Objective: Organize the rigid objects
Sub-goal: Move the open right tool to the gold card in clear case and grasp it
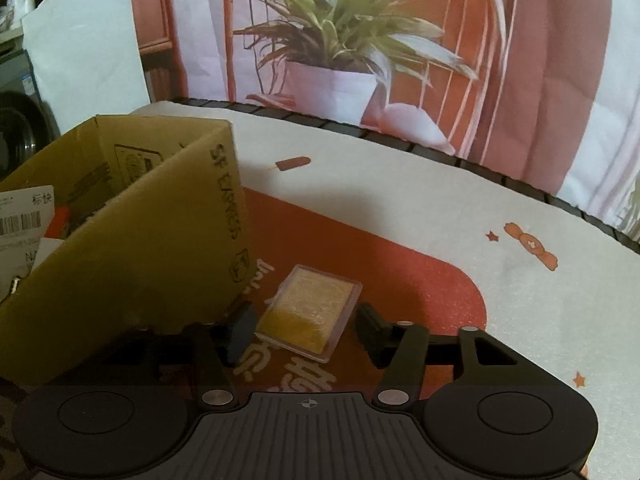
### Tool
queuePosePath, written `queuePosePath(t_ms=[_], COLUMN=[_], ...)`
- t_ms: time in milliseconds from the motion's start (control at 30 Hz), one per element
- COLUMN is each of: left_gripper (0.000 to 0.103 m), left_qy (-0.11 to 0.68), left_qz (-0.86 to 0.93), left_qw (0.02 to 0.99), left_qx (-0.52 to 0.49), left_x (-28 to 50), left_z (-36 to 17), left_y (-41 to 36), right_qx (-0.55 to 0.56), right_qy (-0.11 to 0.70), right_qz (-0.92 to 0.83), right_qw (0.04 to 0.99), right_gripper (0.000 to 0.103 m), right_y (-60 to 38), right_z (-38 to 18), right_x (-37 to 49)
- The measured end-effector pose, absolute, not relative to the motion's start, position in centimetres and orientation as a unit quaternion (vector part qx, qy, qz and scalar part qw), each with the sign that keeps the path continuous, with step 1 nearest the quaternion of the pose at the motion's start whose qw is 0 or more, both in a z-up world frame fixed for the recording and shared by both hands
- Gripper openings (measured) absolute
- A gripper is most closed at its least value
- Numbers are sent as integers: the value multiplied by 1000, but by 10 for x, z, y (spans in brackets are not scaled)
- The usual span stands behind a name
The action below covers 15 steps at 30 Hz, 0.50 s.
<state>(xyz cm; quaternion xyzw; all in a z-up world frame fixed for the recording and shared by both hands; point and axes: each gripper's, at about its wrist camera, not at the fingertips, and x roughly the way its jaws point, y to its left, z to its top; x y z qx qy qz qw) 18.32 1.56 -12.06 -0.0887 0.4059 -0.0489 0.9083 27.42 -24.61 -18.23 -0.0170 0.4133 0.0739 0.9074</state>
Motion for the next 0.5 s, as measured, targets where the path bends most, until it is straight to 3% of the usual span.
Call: queuePosePath(t_ms=[133, 233, 500], left_gripper=[16, 16, 16], left_qy=[406, 406, 406], left_qz=[-48, -49, -49], left_qw=[908, 908, 908], left_qx=[-88, -87, -89], left_x=[184, 184, 183], left_z=[-121, -121, -121], left_y=[15, 15, 14], right_qx=[-21, -27, -20], right_qy=[419, 424, 424], right_qz=[73, 81, 75], right_qw=[905, 902, 902], right_gripper=[59, 48, 48], right_y=[-248, -244, -245], right_z=[-183, -181, -179], right_x=[277, 277, 263])
